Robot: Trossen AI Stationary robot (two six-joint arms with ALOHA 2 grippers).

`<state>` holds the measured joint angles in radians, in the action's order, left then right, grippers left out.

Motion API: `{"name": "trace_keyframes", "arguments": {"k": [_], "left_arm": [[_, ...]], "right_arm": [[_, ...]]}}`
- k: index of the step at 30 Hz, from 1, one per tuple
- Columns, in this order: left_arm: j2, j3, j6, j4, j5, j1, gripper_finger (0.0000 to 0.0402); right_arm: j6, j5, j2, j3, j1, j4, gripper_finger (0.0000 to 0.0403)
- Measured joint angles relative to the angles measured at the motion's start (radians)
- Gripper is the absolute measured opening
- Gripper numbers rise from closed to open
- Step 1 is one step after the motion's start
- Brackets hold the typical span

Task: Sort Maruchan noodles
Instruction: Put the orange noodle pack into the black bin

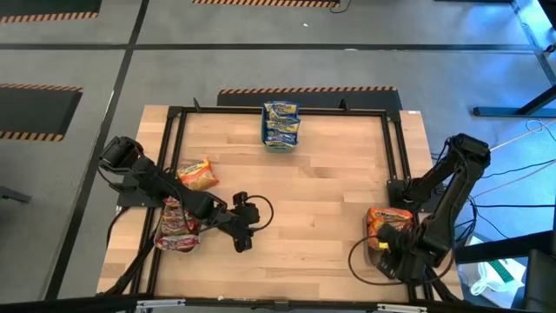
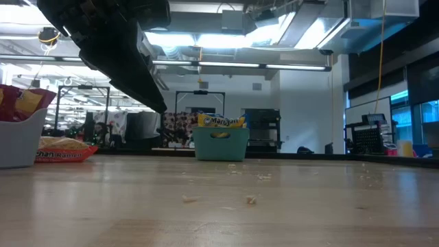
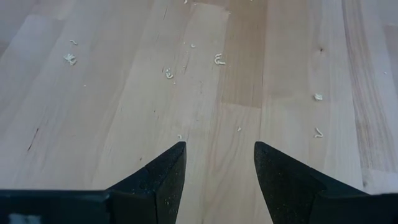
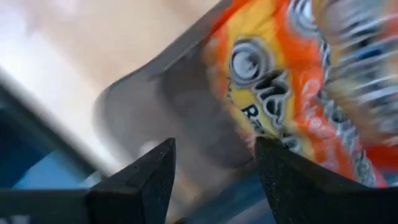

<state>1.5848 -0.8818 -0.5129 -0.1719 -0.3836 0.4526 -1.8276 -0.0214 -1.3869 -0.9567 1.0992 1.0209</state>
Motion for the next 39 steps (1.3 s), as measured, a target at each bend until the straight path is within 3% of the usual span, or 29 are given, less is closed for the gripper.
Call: {"name": "trace_keyframes", "arguments": {"k": [4, 13, 23, 28, 34, 36, 39], "left_arm": [[0.000, 0.000, 0.000, 0.000, 0.000, 0.000, 0.0185], [0.000, 0.000, 0.001, 0.000, 0.000, -0.001, 0.0185], [0.000, 0.000, 0.001, 0.000, 0.000, -0.001, 0.0185], [0.000, 0.000, 0.001, 0.000, 0.000, -0.001, 0.0185], [-0.054, -0.002, -0.012, -0.038, 0.016, -0.022, 0.0185], [-0.100, -0.002, -0.035, -0.088, 0.016, -0.042, 0.0185], [-0.183, -0.002, -0.083, -0.192, 0.016, -0.082, 0.0185]], "right_arm": [[0.003, -0.040, 0.000, 0.009, 0.000, 0.063, 0.0214], [0.020, -0.016, 0.000, 0.079, 0.000, 0.023, 0.0214], [0.018, -0.030, 0.002, -0.053, 0.000, 0.167, 0.0214], [0.031, -0.258, 0.002, -0.120, 0.000, 0.165, 0.0214], [0.174, -0.620, -0.003, -0.112, -0.019, -0.037, 0.0214], [0.267, -0.661, -0.013, -0.095, -0.050, -0.115, 0.0214], [0.411, -0.642, -0.038, -0.089, -0.119, -0.194, 0.0214]]}}
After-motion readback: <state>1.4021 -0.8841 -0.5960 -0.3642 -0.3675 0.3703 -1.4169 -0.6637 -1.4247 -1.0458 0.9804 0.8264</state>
